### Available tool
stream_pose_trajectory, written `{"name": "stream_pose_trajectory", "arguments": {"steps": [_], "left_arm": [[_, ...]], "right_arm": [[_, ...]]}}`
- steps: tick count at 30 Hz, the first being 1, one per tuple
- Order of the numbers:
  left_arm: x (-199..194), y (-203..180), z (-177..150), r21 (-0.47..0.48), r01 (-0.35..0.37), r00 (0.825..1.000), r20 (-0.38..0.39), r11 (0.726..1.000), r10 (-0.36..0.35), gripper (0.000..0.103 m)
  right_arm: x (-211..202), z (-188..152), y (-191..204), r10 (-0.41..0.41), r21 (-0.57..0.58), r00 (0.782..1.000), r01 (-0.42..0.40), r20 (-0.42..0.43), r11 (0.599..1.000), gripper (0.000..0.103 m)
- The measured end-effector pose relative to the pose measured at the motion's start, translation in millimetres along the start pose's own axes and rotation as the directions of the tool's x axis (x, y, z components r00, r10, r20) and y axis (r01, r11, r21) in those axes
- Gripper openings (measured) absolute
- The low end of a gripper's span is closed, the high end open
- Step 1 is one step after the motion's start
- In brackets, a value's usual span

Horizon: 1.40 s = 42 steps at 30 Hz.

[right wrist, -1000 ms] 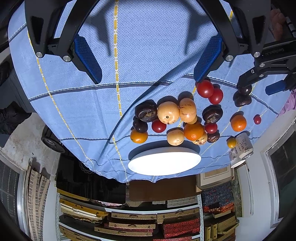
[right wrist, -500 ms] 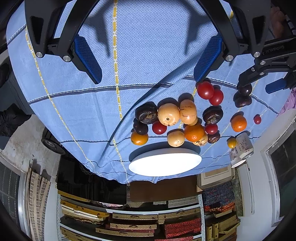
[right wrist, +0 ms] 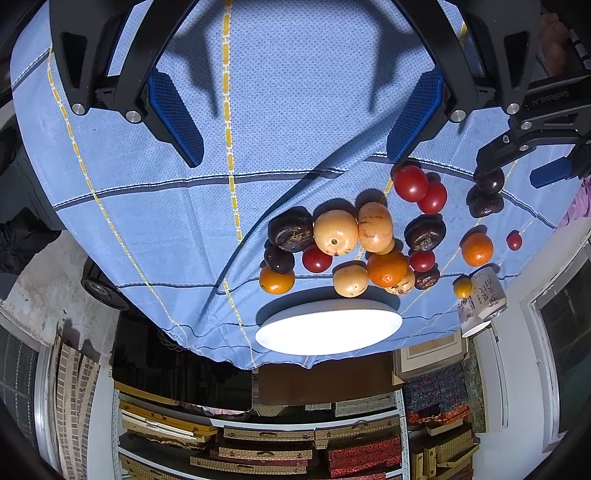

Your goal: Organize fruits

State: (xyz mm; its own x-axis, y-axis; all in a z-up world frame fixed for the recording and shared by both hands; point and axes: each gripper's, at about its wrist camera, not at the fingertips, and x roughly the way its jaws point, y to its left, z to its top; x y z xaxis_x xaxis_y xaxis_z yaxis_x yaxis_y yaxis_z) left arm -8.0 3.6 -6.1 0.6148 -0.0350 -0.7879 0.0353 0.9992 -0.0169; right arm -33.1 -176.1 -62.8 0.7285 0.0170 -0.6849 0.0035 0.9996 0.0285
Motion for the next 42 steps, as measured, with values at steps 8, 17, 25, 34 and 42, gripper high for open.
{"name": "stream_pose_trajectory", "arguments": {"steps": [8, 17, 25, 34, 42], "left_arm": [[0.2, -0.1, -0.1, 0.000, 0.002, 1.000, 0.000, 1.000, -0.002, 0.099], [0.5, -0.8, -0.8, 0.001, 0.002, 1.000, -0.002, 1.000, -0.002, 0.099], [3.7, -2.9, -2.5, 0.004, 0.005, 1.000, -0.008, 1.000, -0.005, 0.099], [4.0, -3.0, -2.4, 0.004, 0.006, 1.000, -0.008, 1.000, -0.006, 0.099], [5.4, -2.3, -1.8, 0.004, 0.010, 1.000, -0.011, 1.000, -0.010, 0.099]], "right_arm": [[2.0, -0.9, 0.3, -0.001, 0.000, 1.000, 0.001, -0.004, 1.000, 0.100], [2.2, -1.0, 0.2, -0.001, 0.001, 1.000, 0.001, -0.004, 1.000, 0.100], [5.4, -2.6, -0.2, -0.001, 0.004, 1.000, 0.001, -0.009, 1.000, 0.100], [5.6, -2.5, -0.4, 0.000, 0.004, 1.000, 0.000, -0.009, 1.000, 0.100], [6.3, -2.9, -0.6, 0.000, 0.004, 1.000, 0.000, -0.011, 1.000, 0.100]]}}
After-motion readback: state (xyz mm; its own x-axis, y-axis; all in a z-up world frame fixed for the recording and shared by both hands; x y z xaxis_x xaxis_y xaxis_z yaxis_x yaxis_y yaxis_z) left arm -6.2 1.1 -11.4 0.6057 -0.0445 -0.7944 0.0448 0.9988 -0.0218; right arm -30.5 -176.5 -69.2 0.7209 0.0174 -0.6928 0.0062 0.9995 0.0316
